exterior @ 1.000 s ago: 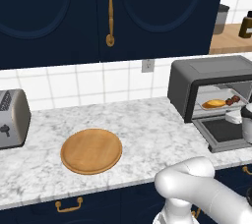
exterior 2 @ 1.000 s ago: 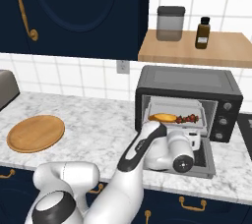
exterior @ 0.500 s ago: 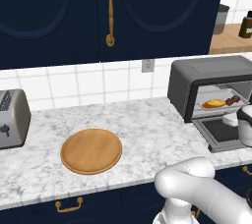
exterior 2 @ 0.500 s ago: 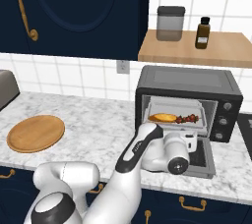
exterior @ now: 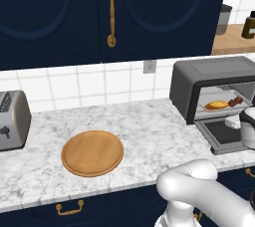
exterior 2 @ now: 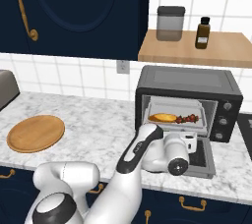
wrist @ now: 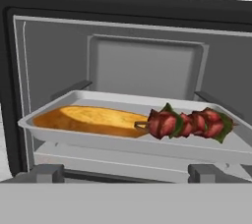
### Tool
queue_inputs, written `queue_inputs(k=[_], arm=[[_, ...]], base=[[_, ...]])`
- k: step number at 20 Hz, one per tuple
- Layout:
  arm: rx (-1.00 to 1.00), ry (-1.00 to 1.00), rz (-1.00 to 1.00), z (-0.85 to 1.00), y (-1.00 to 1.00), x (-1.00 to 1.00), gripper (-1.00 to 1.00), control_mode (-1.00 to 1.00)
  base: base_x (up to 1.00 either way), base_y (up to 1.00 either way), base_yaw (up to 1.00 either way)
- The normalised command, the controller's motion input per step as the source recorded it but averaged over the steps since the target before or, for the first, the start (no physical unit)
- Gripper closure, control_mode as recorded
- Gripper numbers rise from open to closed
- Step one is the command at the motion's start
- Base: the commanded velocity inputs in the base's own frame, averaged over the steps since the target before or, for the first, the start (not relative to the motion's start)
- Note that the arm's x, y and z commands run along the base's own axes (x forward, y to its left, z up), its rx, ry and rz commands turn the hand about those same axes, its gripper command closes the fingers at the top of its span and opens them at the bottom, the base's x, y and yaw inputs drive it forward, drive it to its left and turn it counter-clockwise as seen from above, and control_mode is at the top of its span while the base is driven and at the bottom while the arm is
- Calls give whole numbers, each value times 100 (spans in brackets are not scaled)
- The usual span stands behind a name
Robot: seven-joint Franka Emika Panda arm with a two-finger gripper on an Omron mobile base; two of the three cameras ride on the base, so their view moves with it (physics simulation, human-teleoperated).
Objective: Pick up the kebab skewer and baguette bread, and place them inside the toaster oven. Close the toaster oven door and start by setting the timer.
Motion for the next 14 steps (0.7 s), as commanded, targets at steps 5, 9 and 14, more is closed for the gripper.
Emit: queue_inputs(k=[5, 9, 14], arm=[[0, 0, -3, 0, -10, 27, -100, -100], [0, 0, -6, -5, -1, 22, -100, -100], [0, 0, -9, -16, 0, 6, -100, -100]], base=[[0, 0, 0], [0, 0, 0], [0, 0, 0]])
